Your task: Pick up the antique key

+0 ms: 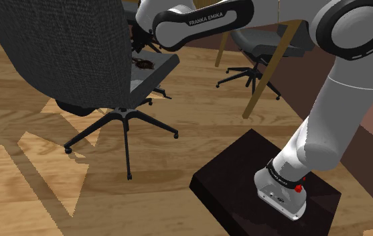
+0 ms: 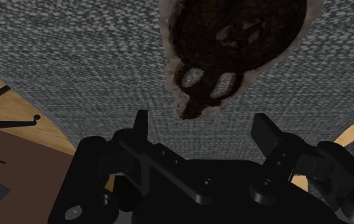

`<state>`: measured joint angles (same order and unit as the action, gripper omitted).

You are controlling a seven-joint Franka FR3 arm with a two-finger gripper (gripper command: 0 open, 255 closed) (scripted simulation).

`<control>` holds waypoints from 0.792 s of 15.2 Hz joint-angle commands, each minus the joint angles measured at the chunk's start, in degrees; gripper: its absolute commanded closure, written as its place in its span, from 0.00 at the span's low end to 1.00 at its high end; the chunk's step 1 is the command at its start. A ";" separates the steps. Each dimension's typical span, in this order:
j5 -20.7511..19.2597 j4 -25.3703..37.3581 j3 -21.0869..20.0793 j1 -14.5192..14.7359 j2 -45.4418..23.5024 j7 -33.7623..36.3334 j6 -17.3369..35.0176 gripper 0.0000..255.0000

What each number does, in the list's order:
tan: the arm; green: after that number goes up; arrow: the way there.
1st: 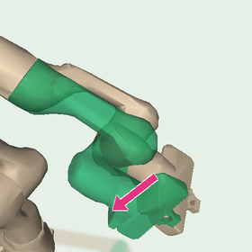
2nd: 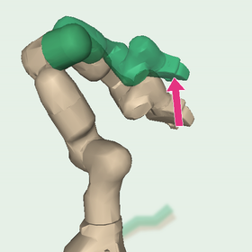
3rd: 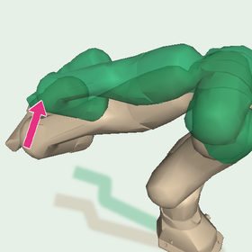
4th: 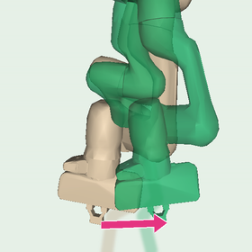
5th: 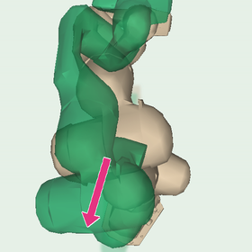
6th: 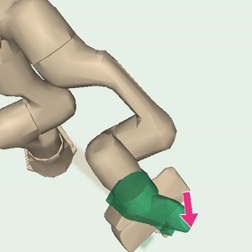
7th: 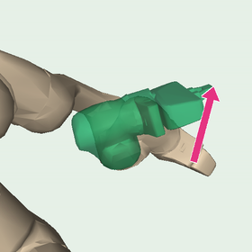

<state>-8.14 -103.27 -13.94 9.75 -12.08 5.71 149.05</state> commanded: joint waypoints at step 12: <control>0.38 0.71 -0.11 -0.11 0.47 -0.34 -1.12 1.00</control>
<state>-7.86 -103.00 -14.00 9.64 -11.74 5.44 148.49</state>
